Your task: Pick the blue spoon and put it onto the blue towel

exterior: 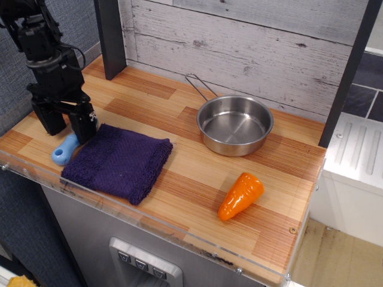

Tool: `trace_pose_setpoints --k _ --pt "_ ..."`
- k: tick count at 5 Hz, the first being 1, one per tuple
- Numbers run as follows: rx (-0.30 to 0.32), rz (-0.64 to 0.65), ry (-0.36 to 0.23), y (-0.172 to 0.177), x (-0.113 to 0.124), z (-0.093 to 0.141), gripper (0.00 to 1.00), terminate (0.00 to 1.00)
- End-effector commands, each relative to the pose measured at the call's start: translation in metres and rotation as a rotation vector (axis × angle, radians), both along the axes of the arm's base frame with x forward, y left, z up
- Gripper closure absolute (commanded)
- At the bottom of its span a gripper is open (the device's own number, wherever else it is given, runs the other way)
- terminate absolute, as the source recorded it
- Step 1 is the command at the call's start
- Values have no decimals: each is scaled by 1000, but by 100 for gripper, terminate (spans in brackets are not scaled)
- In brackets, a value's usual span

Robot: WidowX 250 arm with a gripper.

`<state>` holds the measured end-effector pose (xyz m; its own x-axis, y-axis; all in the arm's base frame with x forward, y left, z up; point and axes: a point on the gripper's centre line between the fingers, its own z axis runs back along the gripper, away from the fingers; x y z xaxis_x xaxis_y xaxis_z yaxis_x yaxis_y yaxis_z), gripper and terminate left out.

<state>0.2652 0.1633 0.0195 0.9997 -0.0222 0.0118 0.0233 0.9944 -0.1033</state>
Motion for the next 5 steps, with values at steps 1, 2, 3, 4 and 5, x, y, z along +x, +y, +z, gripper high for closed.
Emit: trace_pose_setpoints --k 1,2,3,4,5 --pt "30 30 -10 16 -1 9 0 0" --pt "37 18 13 9 -1 5 100 0" --pt "36 6 15 -1 1 2 100 0" --pt "39 -2 18 -5 2 1 100 0" --pt "60 15 9 -5 1 10 100 0"
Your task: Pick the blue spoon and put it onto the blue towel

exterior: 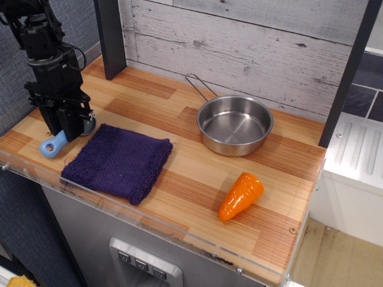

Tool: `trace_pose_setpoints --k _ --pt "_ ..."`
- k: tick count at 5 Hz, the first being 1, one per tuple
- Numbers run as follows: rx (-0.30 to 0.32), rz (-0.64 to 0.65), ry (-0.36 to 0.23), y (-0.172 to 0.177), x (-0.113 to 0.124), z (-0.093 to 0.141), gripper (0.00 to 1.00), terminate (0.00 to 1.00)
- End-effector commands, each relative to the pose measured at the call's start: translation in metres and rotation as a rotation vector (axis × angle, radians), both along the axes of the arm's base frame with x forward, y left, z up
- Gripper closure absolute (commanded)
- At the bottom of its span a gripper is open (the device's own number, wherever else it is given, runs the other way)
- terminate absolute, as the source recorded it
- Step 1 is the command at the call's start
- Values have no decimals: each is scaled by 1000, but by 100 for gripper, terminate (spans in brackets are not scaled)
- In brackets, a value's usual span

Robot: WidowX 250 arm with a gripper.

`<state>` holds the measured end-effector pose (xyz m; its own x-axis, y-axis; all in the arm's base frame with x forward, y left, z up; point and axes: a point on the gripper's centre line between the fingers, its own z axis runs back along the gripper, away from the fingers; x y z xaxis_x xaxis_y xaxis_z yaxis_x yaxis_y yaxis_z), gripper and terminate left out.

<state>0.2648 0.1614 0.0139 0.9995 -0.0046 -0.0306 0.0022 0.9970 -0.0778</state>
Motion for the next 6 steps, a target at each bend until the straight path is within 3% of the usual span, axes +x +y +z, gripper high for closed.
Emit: trace_pose_setpoints --k 1,2,4,6 --pt "95 34 -171 -19 0 65 100 0" --pt "39 51 -231 -47 3 93 100 0" --pt "-46 3 -142 -81 12 66 100 0" --pt "-73 -6 -30 -87 3 33 100 0"
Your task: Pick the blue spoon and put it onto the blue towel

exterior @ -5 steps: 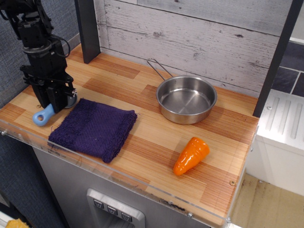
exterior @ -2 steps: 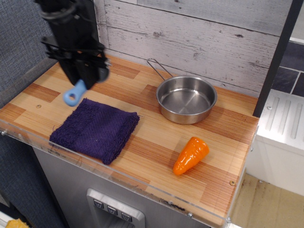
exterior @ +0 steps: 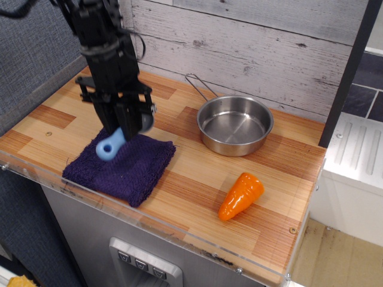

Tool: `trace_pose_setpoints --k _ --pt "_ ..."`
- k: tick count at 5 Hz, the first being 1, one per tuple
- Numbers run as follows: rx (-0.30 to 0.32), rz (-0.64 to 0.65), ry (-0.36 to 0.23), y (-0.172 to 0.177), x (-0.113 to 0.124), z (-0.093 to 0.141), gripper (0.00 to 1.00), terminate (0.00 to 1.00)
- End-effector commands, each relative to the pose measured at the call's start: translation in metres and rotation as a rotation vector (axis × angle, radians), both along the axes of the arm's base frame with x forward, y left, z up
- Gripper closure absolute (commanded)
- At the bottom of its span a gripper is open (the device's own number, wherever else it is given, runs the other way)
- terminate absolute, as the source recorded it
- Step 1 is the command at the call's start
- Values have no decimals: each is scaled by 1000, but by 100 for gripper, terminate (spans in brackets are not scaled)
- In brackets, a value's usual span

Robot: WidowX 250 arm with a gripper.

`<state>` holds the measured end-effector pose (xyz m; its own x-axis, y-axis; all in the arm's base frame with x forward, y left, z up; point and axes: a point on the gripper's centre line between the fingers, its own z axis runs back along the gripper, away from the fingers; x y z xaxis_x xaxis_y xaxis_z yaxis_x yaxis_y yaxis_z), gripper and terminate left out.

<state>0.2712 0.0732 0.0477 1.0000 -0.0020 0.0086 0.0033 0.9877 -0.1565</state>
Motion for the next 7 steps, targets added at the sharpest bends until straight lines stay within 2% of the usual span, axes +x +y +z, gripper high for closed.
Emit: trace_pose_setpoints --k 1,2,3,4,5,7 --pt "1 -12 38 2 -9 -6 100 0" --pt "15 -26 32 2 -10 2 0 0" --pt "49 -38 -50 1 -4 32 0 0" --pt "83 -35 -153 3 3 77 0 0" --pt "107 3 -198 5 8 100 0 0" --pt "125 46 -153 7 11 101 0 0"
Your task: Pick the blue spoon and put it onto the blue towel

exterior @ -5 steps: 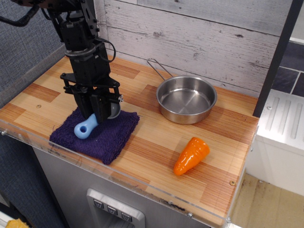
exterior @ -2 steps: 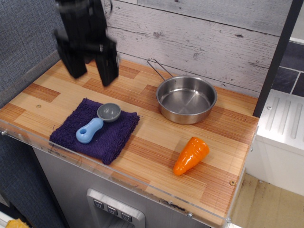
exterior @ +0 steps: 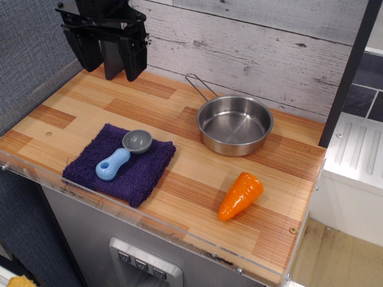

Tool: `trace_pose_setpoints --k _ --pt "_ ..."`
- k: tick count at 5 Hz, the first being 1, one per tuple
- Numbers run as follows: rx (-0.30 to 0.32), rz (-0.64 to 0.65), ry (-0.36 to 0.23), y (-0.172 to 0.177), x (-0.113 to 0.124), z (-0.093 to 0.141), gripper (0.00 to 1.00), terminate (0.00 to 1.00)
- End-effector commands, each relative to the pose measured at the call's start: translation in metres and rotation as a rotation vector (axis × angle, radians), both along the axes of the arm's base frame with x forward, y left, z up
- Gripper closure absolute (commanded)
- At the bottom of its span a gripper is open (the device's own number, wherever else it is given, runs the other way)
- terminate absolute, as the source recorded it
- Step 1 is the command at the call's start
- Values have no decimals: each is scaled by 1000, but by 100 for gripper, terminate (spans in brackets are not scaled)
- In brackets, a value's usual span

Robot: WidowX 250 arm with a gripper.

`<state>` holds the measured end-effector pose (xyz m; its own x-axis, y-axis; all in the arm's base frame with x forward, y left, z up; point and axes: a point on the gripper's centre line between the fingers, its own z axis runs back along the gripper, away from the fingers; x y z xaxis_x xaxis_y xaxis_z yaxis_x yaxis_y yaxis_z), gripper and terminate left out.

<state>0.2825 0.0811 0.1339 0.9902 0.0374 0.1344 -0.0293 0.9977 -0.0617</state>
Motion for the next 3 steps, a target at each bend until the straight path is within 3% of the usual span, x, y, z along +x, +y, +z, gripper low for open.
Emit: trace_pose_setpoints --k 1,2,3 --pt "12 -3 1 -3 -1 14 0 0" --pt "12 -3 1 -3 -1 14 0 0" --pt "12 -3 1 -3 -1 14 0 100"
